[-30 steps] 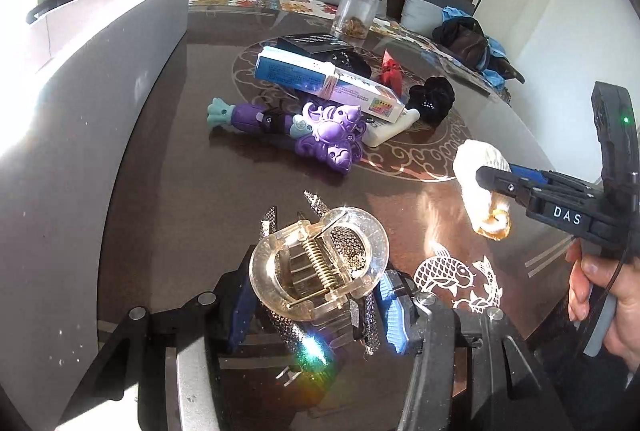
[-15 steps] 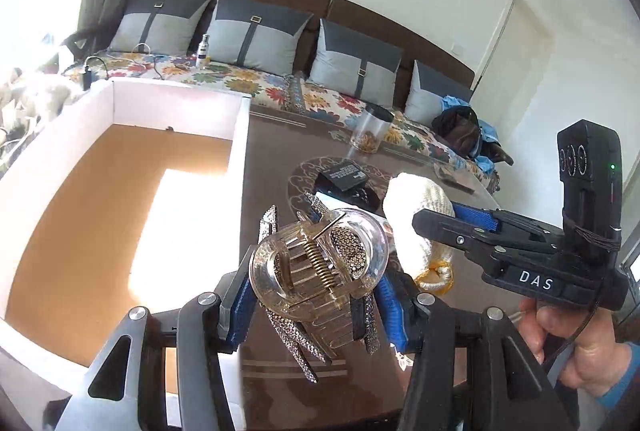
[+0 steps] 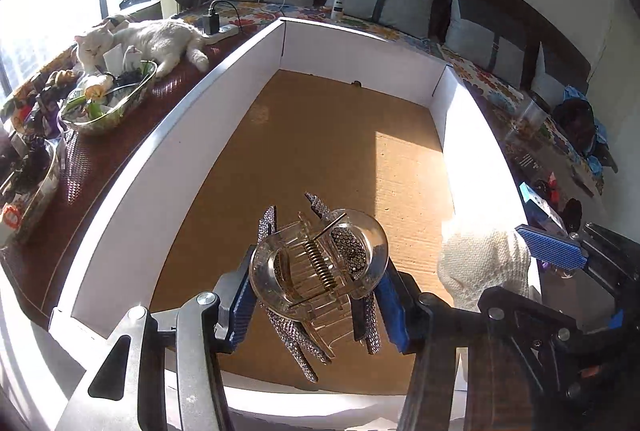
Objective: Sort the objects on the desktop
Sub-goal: 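Carry the claw clip and glove over the white bin with both tools, then release the clip and glove into the bin and return both tools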
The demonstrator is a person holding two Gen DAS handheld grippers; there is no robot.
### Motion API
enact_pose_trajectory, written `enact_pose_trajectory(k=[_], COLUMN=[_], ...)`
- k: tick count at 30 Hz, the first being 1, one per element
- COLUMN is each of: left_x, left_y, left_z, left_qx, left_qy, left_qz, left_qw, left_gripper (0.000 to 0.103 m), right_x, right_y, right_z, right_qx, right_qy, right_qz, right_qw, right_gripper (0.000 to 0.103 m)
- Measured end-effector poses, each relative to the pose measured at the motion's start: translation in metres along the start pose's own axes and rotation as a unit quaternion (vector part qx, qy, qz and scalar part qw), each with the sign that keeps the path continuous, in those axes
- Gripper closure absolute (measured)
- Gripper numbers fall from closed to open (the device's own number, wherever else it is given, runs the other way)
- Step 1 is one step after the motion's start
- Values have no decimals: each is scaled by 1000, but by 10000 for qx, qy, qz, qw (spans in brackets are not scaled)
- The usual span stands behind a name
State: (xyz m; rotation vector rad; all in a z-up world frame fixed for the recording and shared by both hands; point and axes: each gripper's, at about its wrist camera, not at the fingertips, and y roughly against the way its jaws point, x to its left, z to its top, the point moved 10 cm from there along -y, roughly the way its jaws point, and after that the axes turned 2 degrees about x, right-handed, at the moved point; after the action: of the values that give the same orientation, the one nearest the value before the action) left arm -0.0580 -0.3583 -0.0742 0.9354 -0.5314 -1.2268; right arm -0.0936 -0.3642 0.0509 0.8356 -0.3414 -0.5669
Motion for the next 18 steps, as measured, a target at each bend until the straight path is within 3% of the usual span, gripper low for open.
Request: enact_pose_trajectory(k=[1, 3, 9, 11, 14, 16, 18], left_x=[0, 1, -12, -31, -80, -121, -167], left_y=[-7, -12, 14, 29, 52, 67, 81], left_z=[-3, -9, -4, -1, -1, -6, -14], left_qx=[108, 172, -301, -499, -743, -871, -975], left_qy=[-4, 2, 3, -43, -336, -632, -936], left_qz=[91, 211, 181, -1, -410, -707, -1049], left_qw=[9999, 9996, 9994, 9987, 9958, 9917, 9853], left_gripper=[44, 30, 28, 28, 28, 26, 15], right_x=[-2, -10, -43, -60, -97, -131, -171], right_y=[-7, -14, 31, 54, 84, 95, 101], right_z=[-6, -15, -15, -19, -49, -79, -117], right_qx=[131, 258, -376, -676, -945, -940, -755], right_qy=[-55, -221, -477, -455, -625, -837, -1070], right_qz=[13, -39, -276, -513, -868, -1148, -1553], right_qw=[9999, 9994, 9978, 9954, 9898, 9854, 9792], right_gripper=[44, 23, 7, 0, 0, 0, 0])
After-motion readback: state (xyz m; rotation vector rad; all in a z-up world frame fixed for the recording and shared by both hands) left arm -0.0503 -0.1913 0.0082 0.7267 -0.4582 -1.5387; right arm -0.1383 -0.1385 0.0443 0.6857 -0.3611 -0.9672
